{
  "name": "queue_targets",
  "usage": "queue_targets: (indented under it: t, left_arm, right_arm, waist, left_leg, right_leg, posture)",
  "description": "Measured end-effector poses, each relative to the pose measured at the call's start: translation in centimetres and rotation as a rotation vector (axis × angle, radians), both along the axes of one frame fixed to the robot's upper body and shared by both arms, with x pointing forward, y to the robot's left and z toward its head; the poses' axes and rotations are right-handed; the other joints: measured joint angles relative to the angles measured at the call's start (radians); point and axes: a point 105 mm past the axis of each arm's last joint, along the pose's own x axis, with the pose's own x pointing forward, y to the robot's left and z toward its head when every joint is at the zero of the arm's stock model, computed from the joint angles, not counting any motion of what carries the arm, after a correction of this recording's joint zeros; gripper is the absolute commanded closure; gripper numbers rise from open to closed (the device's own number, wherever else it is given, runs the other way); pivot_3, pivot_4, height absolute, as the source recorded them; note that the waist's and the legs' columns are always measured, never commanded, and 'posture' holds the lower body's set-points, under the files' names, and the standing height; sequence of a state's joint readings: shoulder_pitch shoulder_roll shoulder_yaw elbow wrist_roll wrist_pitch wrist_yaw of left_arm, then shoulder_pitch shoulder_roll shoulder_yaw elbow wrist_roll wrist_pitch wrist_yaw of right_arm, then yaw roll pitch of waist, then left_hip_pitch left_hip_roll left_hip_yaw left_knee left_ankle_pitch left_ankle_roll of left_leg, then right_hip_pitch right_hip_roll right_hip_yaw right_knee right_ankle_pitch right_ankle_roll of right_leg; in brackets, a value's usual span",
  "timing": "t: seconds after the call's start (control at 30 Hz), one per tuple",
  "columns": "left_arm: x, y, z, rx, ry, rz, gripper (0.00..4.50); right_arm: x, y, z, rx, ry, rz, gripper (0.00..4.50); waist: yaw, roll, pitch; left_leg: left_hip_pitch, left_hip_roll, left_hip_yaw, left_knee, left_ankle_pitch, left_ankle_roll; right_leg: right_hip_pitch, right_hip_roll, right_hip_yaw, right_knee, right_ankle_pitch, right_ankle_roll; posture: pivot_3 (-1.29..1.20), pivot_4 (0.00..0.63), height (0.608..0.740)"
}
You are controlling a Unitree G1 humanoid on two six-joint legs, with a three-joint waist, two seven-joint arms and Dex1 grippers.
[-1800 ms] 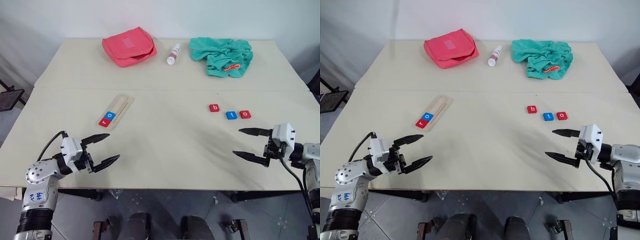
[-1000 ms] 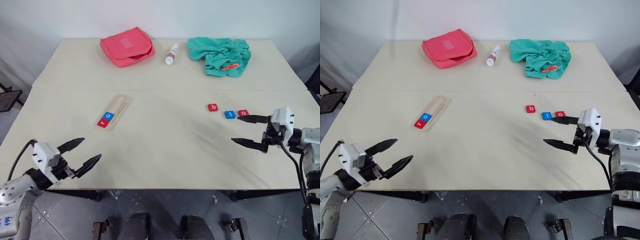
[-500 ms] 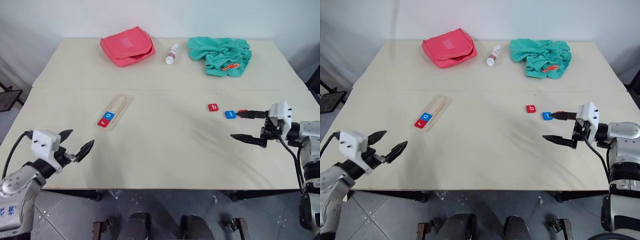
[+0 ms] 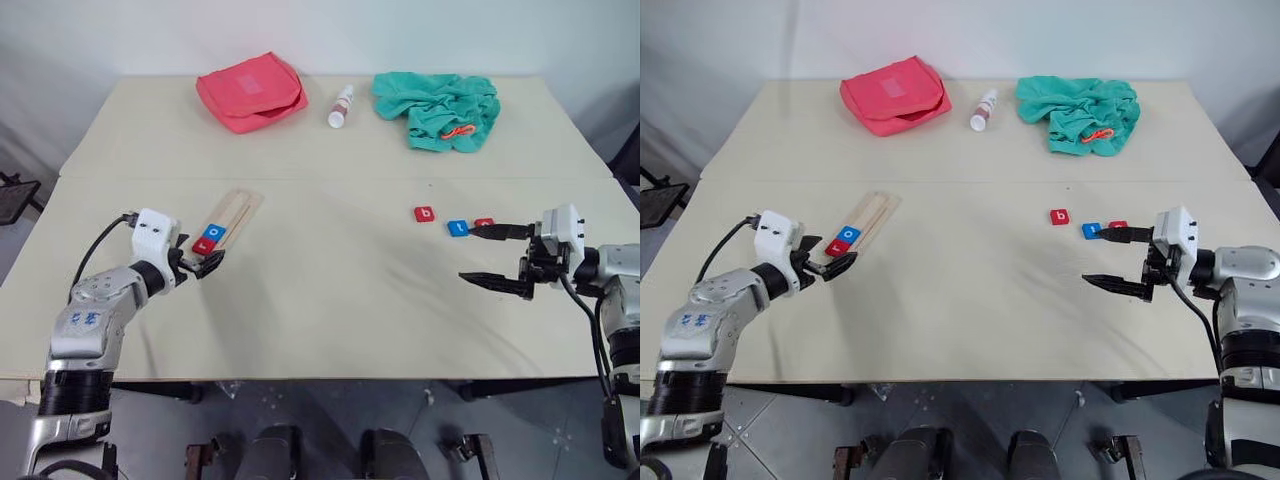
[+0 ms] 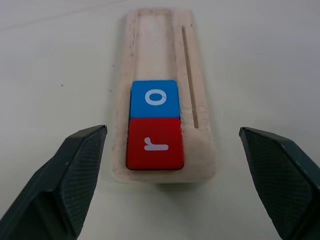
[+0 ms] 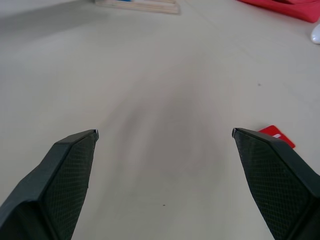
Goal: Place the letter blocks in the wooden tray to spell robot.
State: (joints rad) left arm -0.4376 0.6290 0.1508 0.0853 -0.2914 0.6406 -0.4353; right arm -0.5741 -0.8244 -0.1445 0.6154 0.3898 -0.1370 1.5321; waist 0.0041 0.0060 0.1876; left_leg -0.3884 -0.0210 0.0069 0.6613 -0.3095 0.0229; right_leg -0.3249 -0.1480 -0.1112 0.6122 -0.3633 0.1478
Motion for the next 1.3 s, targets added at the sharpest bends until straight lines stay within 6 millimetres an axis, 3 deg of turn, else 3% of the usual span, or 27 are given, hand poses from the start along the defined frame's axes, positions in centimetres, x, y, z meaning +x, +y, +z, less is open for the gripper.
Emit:
queue_targets:
  t: [0.47,0.63,0.77,1.0,1.17,1.3]
  left_arm:
    - [1.9,-1.6,-0.6,0.023,0.098,-0.018,0.00]
    - [2.0,-1.8,-0.6,0.049,0.117,-0.027,1.10]
    - [2.0,-2.1,-0.7,0.068,0.099,-0.056,1.10]
    - [1.0,-3.7,-0.6,0.172,-0.034,-0.304,1.10]
    - [-1.3,-6.2,-1.1,0.179,-0.040,-0.591,1.10]
    - [-1.9,-8.2,-0.4,0.176,-0.043,-0.735,1.10]
  right_arm:
    - [-0.6,0.2,0.1,0.003,-0.004,0.006,0.02]
    - [-0.6,0.2,0.1,0.004,-0.004,0.004,0.00]
    - [-0.6,0.2,0.1,0.005,-0.004,0.003,0.00]
    - [-0.6,0.1,0.1,0.004,-0.002,0.001,0.00]
    - [-0.6,-0.2,0.3,-0.006,0.000,-0.007,0.00]
    - [-1.1,-0.5,0.2,-0.021,0.012,-0.010,0.00]
  waist:
    - [0.021,0.000,0.000]
    - [0.021,0.000,0.000]
    - [0.021,0.001,0.000]
    - [0.020,0.000,0.000]
    - [0.020,0.000,0.000]
    - [0.022,0.000,0.000]
  left_leg:
    - [0.000,-0.001,0.000,0.003,0.000,0.000]
    - [0.001,-0.001,0.000,0.003,0.000,0.000]
    - [0.001,-0.001,0.000,0.003,0.000,0.000]
    - [0.000,-0.001,0.001,0.003,0.000,0.000]
    - [-0.001,-0.001,0.001,0.003,0.000,0.000]
    - [-0.001,-0.001,0.001,0.003,0.000,0.000]
  right_leg:
    - [0.000,0.000,0.001,0.002,0.000,0.000]
    - [0.001,0.000,0.001,0.004,0.000,0.000]
    - [0.001,0.000,0.001,0.004,0.000,0.000]
    - [0.000,-0.001,0.001,0.003,0.000,0.000]
    - [0.000,-0.001,0.000,0.003,0.000,0.000]
    - [0.000,-0.001,-0.001,0.003,0.000,0.000]
  posture:
    - [0.00,0.150,0.740]
    - [0.00,0.150,0.740]
    - [0.00,0.150,0.740]
    - [0.00,0.150,0.740]
    - [0.00,0.150,0.740]
    - [0.00,0.150,0.740]
